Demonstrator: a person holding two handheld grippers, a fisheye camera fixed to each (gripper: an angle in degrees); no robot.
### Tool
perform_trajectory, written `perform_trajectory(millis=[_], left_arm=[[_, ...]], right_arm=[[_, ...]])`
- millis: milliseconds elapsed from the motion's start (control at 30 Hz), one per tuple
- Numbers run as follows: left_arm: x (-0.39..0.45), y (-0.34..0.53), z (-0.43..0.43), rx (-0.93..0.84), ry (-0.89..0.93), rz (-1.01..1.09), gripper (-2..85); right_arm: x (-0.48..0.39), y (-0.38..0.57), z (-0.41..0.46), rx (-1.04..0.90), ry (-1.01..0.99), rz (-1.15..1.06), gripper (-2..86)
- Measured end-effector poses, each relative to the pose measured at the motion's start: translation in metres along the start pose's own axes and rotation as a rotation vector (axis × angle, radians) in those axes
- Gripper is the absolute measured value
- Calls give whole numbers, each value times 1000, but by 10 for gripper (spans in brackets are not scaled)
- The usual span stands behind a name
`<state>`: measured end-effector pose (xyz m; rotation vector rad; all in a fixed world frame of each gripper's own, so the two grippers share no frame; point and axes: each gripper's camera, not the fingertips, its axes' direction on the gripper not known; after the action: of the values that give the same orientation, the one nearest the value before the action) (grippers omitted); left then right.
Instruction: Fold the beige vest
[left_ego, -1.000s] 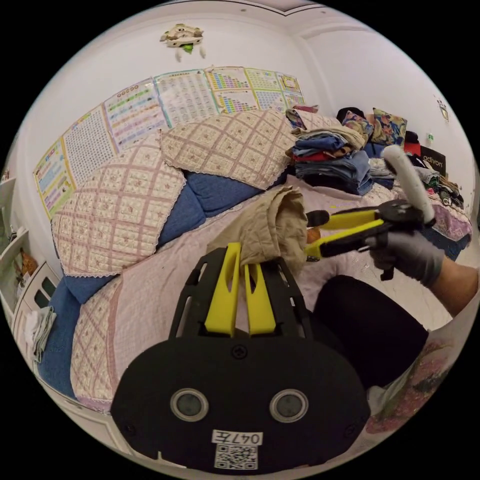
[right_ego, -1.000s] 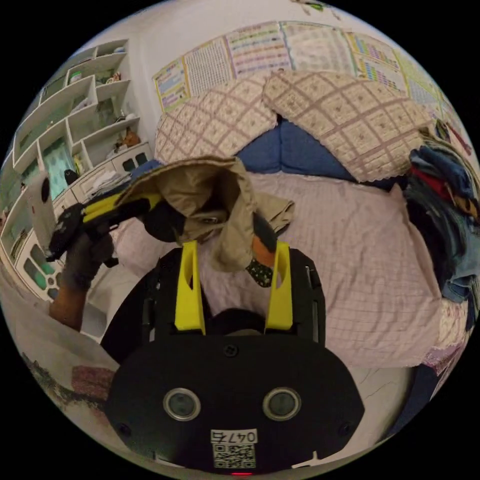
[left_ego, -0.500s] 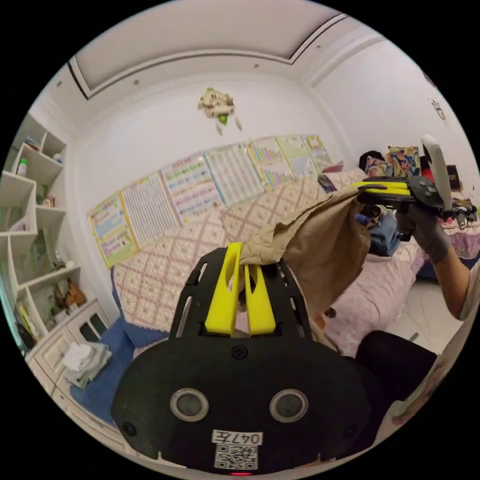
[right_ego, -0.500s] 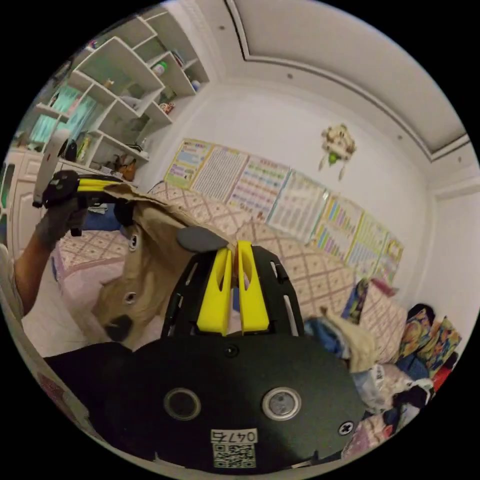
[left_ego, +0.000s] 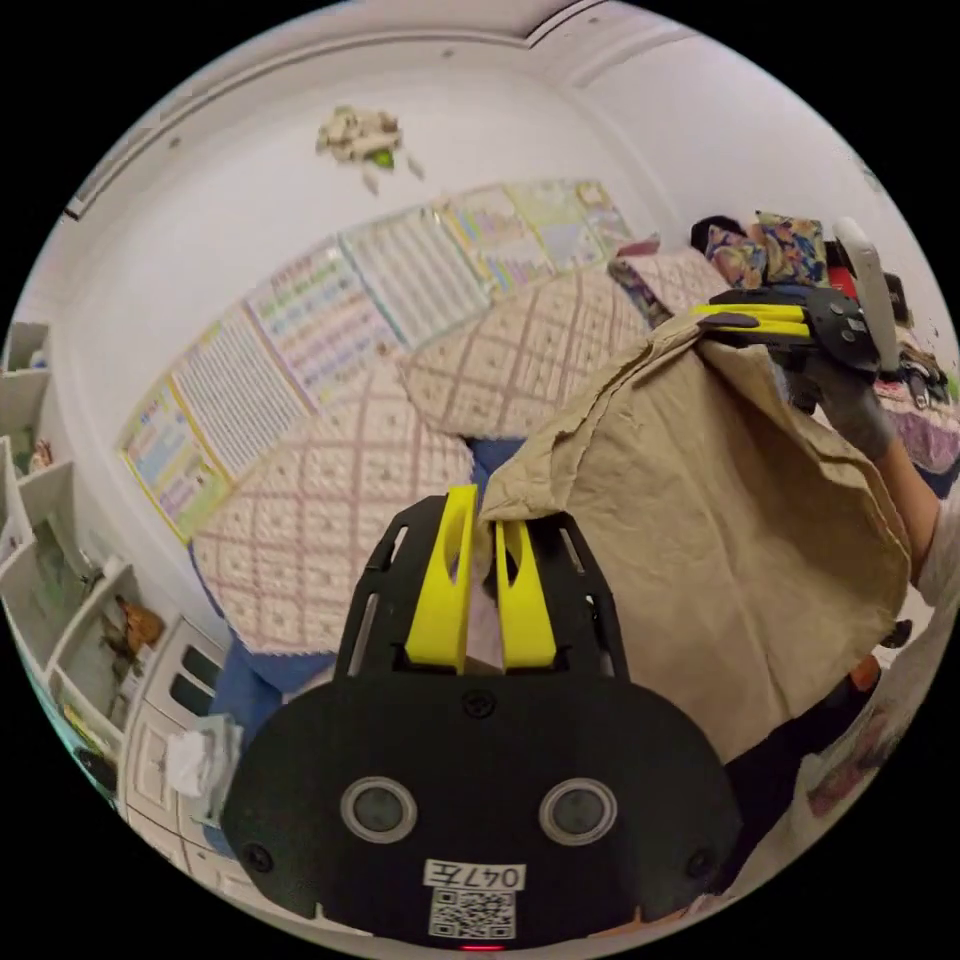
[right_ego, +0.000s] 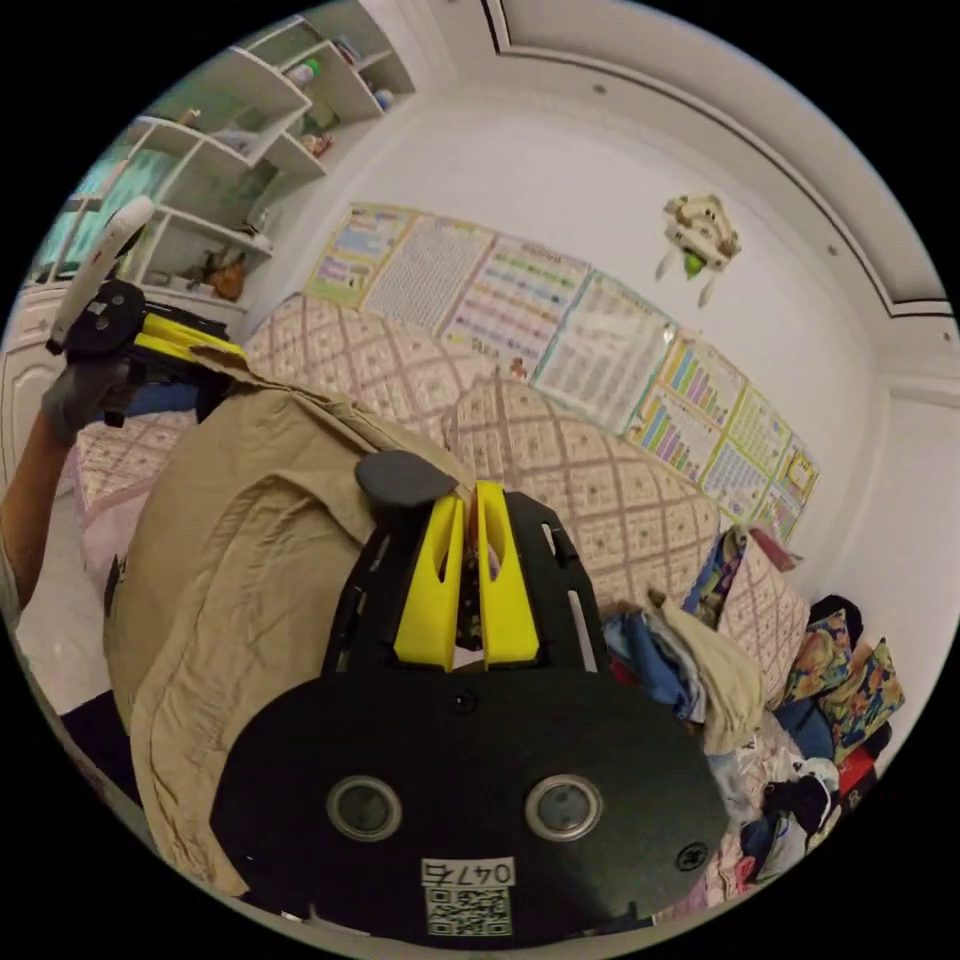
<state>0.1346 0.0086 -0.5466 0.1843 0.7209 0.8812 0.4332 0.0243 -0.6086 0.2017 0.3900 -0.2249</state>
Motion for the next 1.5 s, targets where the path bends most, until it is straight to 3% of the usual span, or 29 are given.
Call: perform_trajectory(millis=[100, 167, 200, 333, 533, 667, 833, 1167, 1500], left_arm=[[-31, -11, 149, -245, 62, -158, 89], [-42, -3, 201, -369, 85, -202, 100], [-47, 5, 207, -359, 72, -205, 101], [-51, 34, 194, -322, 37, -164, 89], [-32, 88, 171, -345, 268, -165, 82], [-32, 100, 168, -399, 234, -231, 78], [-35, 82, 167, -414, 165, -213, 75], [-54, 54, 176, -435, 167, -230, 73], [-77, 27, 174, -417, 183, -233, 73]], right_arm=[[6, 19, 132, -223, 90, 68, 47], [17, 58, 219, -539, 75, 133, 98], [21, 69, 226, -558, 47, 170, 100], [24, 138, 192, -436, -88, 292, 88], [-47, 198, 114, -400, -308, 196, 53], [-106, 189, 72, -338, -597, 114, 40], [-178, 154, 45, -311, -811, -36, 44], [-260, 141, 30, -443, -615, -305, 42], [-239, 138, 19, -479, -607, -288, -4]])
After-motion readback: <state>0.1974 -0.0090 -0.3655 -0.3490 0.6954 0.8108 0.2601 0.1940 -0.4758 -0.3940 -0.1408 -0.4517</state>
